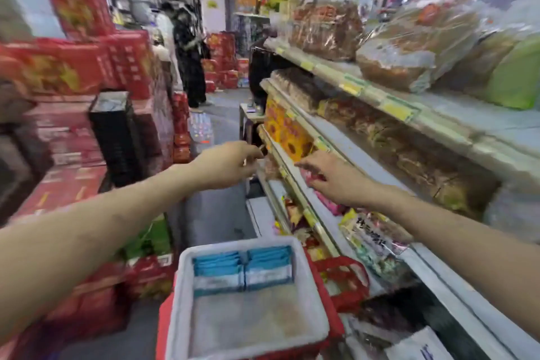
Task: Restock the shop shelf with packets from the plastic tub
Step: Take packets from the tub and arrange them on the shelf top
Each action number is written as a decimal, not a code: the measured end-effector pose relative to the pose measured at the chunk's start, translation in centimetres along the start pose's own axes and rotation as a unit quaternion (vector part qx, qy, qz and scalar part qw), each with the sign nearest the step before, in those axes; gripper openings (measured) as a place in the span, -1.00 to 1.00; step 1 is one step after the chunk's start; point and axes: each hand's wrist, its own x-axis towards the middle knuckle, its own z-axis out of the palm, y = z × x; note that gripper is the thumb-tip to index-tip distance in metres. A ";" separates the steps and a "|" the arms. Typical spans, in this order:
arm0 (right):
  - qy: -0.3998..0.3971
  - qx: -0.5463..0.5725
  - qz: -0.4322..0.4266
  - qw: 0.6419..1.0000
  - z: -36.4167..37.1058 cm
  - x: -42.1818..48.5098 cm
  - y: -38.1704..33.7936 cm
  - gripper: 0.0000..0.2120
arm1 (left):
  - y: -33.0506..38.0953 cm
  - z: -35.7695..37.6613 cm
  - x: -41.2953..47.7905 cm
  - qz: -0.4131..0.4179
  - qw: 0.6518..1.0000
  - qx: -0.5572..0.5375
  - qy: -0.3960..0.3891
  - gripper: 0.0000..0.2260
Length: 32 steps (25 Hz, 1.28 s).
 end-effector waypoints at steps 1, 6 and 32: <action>-0.029 0.014 0.012 0.999 3.1 0.4 -0.5 -0.53 | -1.4 2.6 -1.9 -0.026 0.999 -0.002 -0.024 -0.67; -0.162 0.042 0.016 0.986 16.2 -0.2 -2.0 -0.63 | -4.8 14.2 -9.0 -0.083 0.988 0.000 -0.128 -0.67; -0.205 0.015 0.015 0.979 20.6 -4.6 -2.6 -0.49 | -5.9 19.4 -11.5 -0.003 0.984 -0.026 -0.176 -0.49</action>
